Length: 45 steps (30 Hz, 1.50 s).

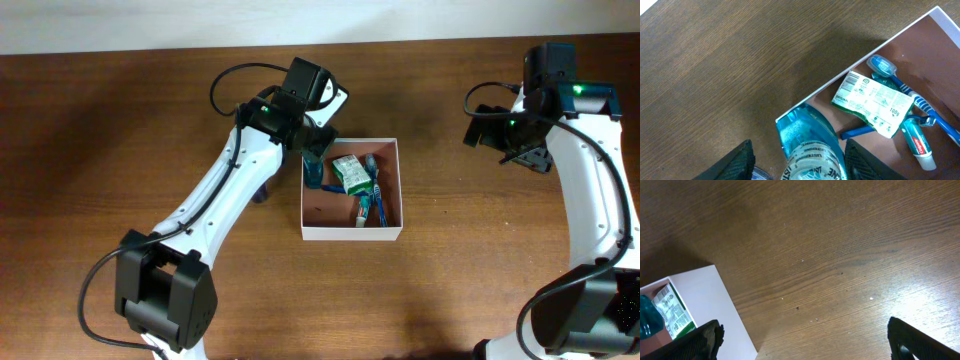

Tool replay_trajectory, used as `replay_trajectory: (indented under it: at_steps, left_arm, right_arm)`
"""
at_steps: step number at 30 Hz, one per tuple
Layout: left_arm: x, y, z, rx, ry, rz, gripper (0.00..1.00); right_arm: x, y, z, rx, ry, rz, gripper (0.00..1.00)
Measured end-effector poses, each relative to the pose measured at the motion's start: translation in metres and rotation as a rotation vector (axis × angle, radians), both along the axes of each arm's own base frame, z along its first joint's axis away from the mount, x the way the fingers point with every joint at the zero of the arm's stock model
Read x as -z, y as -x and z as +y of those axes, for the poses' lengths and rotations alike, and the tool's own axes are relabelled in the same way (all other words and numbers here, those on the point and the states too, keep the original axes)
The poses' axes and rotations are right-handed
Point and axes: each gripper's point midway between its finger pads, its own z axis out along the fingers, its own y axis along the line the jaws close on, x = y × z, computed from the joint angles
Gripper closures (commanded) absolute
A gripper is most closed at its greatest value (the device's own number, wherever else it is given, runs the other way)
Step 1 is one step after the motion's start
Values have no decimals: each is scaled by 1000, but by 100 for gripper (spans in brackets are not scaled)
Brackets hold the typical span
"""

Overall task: Pack container
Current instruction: 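Lower the teal mouthwash bottle into the box's left side and open the left gripper, then move the left gripper onto the white pump soap bottle and close it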

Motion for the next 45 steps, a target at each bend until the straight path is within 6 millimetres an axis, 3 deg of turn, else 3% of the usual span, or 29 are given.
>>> replay_trajectory:
  at_steps: [8,15,18,22,26,31,37,45]
  left_arm:
    - [-7,-3,-1,-1,8,-14,32]
    - [-41,1,1,-54,60,-44,32]
    - [-74,20,13,-116,104,-49,32]
    - [-89,29,42,-256,139,-20,32]
    - [-82,27,90,-470,161,45,32]
    - [-78,22,129,-635,210,88,32]
    - [-67,26,132,-669,240,141,32]
    - [-32,23,128,-693,233,210,32]
  right_arm:
    - [0,0,0,1,0,0,2]
    - [0,0,0,0,0,0,2]
    - [0,0,0,0,0,0,2]
    - [0,0,0,0,0,0,2]
    - [0,0,0,0,0,0,2]
    - [0,0,0,-1,0,0,2]
    - [0,0,0,-2,0,0,2]
    - [0,0,0,-2,1,0,2]
